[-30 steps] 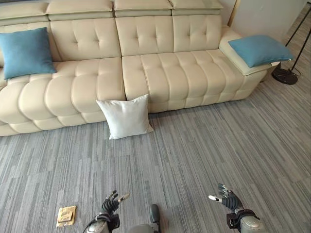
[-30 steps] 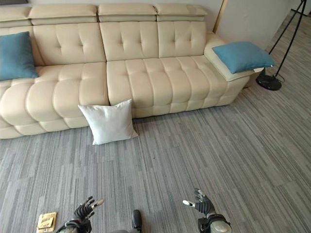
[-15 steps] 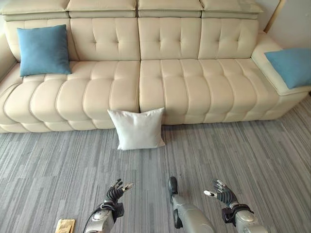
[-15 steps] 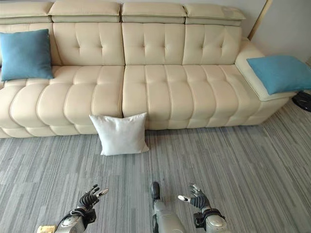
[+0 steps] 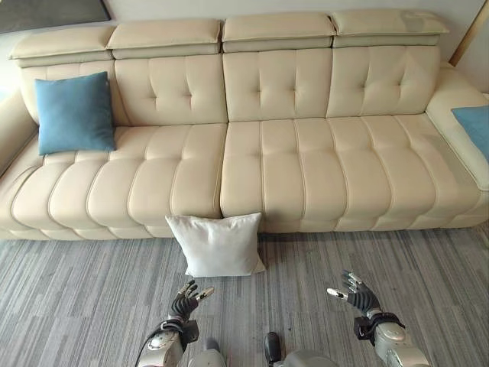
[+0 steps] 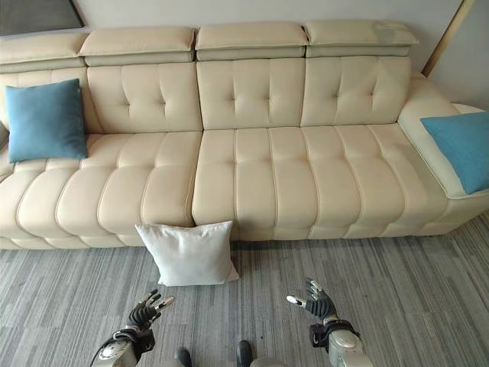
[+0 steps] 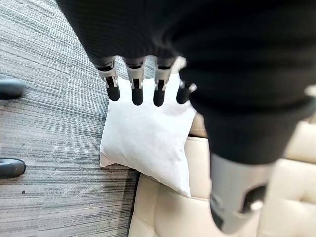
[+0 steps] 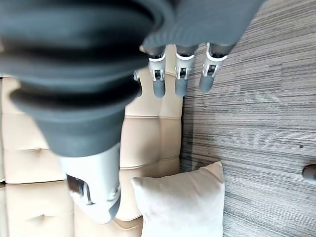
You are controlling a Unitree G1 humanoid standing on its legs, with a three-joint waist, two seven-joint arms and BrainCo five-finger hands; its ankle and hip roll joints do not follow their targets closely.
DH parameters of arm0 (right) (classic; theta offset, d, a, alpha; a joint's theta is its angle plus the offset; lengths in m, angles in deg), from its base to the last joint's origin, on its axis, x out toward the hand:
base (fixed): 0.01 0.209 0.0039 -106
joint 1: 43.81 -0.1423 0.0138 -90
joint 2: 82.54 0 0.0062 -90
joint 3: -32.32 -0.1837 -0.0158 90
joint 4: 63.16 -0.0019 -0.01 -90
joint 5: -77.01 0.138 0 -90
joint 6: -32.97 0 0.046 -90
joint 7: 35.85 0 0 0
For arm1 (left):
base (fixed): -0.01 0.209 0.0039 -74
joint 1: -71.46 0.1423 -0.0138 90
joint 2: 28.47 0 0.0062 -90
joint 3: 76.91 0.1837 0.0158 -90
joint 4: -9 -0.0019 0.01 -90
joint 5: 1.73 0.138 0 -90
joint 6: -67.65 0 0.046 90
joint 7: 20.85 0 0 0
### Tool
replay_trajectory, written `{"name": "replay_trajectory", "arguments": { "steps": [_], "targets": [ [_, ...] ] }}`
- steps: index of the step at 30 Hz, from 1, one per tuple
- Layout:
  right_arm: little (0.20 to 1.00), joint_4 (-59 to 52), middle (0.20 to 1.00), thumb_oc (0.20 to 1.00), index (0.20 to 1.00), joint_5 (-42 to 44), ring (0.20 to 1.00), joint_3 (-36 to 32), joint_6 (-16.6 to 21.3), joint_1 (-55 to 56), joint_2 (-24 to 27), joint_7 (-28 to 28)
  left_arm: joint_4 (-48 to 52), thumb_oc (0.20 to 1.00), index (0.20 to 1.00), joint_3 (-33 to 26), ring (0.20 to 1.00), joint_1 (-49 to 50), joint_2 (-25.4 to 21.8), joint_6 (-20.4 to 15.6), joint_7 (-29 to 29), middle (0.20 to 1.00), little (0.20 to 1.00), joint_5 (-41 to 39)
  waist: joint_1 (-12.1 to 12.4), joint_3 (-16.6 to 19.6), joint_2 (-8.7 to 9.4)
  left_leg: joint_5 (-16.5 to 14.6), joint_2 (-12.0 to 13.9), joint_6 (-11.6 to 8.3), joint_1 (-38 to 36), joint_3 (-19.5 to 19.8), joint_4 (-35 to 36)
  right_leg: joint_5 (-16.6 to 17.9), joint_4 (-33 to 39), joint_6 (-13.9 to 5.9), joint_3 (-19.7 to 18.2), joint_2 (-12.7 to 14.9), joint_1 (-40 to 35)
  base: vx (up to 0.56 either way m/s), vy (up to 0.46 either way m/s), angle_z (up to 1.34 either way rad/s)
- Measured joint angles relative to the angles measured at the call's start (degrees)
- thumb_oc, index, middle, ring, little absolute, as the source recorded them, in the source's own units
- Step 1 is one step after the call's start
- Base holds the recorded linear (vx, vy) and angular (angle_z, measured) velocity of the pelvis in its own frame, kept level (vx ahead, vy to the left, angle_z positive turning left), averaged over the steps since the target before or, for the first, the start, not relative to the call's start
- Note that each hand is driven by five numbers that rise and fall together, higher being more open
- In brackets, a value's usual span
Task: Pick up all the scattered cushions and arrange them neatly on the sofa.
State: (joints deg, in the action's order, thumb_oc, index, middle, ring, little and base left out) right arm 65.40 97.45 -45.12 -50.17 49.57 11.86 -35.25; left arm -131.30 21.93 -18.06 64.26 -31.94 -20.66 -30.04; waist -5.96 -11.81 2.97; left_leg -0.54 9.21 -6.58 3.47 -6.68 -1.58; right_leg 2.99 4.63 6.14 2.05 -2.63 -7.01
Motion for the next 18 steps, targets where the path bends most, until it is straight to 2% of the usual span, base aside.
{"name": "replay_trajectory", "arguments": {
  "steps": [2,4,5,7,10,11,13,14,15,16,17,18],
  "targets": [
    [1.000,0.49,1.000,1.000,1.000,-0.02,1.000,0.02,-0.12,0.98,0.21,-0.05,-0.95,1.000,1.000,0.00,1.000,-0.80,0.04,0.00,0.02,1.000,1.000,-0.01,-0.38,0.02,-0.37,4.66,2.18,-0.77,1.54,0.53,5.84,-1.35,0.00,-1.27,0.80,-0.01,-1.27,0.22,0.217,0.09],
    [1.000,0.54,1.000,1.000,1.000,0.01,1.000,-0.06,-0.12,1.47,0.38,-0.05,-1.00,1.000,1.000,0.06,1.000,-1.19,0.11,-0.01,0.08,1.000,1.000,-0.02,-0.60,0.12,-0.55,6.67,3.93,-0.81,2.25,1.49,6.48,-2.26,-0.02,-1.88,1.22,0.46,-2.23,0.28,0.403,0.20],
    [1.000,0.59,1.000,1.000,1.000,0.04,1.000,-0.81,-0.04,1.45,0.10,-0.16,-1.10,1.000,1.000,0.10,1.000,-1.53,0.21,-0.05,0.17,1.000,1.000,-0.03,-0.65,0.10,-0.61,6.70,4.08,-1.21,2.87,0.81,6.32,-3.30,0.02,-3.19,1.33,1.24,-2.57,0.25,0.393,0.30],
    [1.000,1.57,1.000,1.000,1.000,0.45,1.000,-0.97,-0.11,1.73,0.36,-0.46,-1.73,1.000,1.000,0.17,1.000,-1.88,0.47,-0.08,0.37,1.000,1.000,-0.03,-0.80,0.18,-0.68,7.12,3.96,-0.68,3.33,-0.29,6.55,-4.02,0.00,-4.47,1.88,2.93,-3.14,0.17,0.385,0.21],
    [1.000,1.39,1.000,1.000,1.000,0.46,1.000,-3.41,0.02,2.82,0.83,-0.19,-2.15,1.000,1.000,1.25,1.000,0.07,1.15,-0.16,0.25,1.000,1.000,-0.01,-0.20,1.01,-3.40,7.15,2.08,0.15,1.18,-0.48,6.49,-5.29,0.00,-8.51,1.10,6.16,-4.20,0.14,0.345,-0.13],
    [1.000,1.73,1.000,1.000,1.000,0.39,1.000,-3.96,-0.15,3.72,0.98,-0.10,-2.28,1.000,1.000,1.59,1.000,0.08,1.18,-0.06,0.39,1.000,1.000,0.01,-1.03,0.95,-3.70,10.57,0.35,1.31,0.47,-0.58,6.36,-5.74,-0.49,-10.37,0.84,8.06,-4.67,0.20,0.483,0.02],
    [1.000,1.79,1.000,1.000,1.000,0.39,1.000,-4.07,-0.63,3.89,-0.33,0.03,-2.72,1.000,1.000,1.91,1.000,-0.53,0.76,-0.47,0.43,1.000,1.000,0.06,-0.80,1.24,-2.61,9.01,-3.97,3.95,0.17,-0.74,6.15,-5.88,-3.62,-10.75,1.02,12.09,-3.36,0.16,0.343,-0.01],
    [1.000,1.72,1.000,1.000,1.000,0.26,1.000,-3.42,-1.21,2.61,-1.92,0.12,-2.92,1.000,1.000,2.37,1.000,-1.02,-0.16,-0.46,0.31,1.000,1.000,0.25,0.45,1.39,-2.06,7.46,-5.98,6.11,-0.17,-3.65,6.57,-5.73,-9.56,-10.93,-2.10,14.58,0.85,0.12,0.237,-0.50],
    [1.000,1.19,1.000,1.000,1.000,-0.25,1.000,-1.44,-1.18,1.48,-3.27,0.32,-3.39,1.000,1.000,2.43,1.000,-1.21,-1.19,-0.20,0.32,1.000,1.000,0.25,0.47,1.65,-1.50,6.24,-7.96,8.02,-1.08,-5.09,6.57,-5.39,-13.99,-11.02,-2.82,16.50,3.66,0.13,0.262,-0.69],
    [1.000,0.58,1.000,1.000,1.000,-0.37,1.000,0.47,-1.19,0.97,-4.00,0.71,-3.20,1.000,1.000,2.46,1.000,-1.30,-2.10,-0.22,0.28,1.000,1.000,0.25,0.75,2.35,-1.05,5.12,-9.52,9.62,-1.85,-5.75,6.57,-5.42,-16.25,-12.16,-3.98,18.12,4.94,0.16,0.238,-0.61],
    [1.000,-0.76,1.000,1.000,1.000,-1.04,1.000,1.51,-1.22,0.67,-5.29,0.82,-2.84,1.000,1.000,2.63,1.000,-1.20,-2.85,-0.22,0.27,1.000,1.000,0.26,1.35,2.66,-0.67,4.00,-9.93,11.32,-2.52,-7.24,6.59,-6.56,-19.44,-13.63,-4.37,17.32,8.43,0.14,0.166,-0.47],
    [1.000,-1.55,1.000,1.000,1.000,-1.33,1.000,2.58,-1.13,-0.04,-5.55,0.87,-2.85,1.000,1.000,2.81,1.000,-1.15,-3.23,-0.09,0.27,1.000,1.000,0.27,1.29,2.70,-0.72,3.61,-9.90,11.86,-2.74,-7.62,6.59,-7.72,-21.80,-13.59,-4.23,16.51,10.74,0.11,0.063,-0.52]
  ]
}}
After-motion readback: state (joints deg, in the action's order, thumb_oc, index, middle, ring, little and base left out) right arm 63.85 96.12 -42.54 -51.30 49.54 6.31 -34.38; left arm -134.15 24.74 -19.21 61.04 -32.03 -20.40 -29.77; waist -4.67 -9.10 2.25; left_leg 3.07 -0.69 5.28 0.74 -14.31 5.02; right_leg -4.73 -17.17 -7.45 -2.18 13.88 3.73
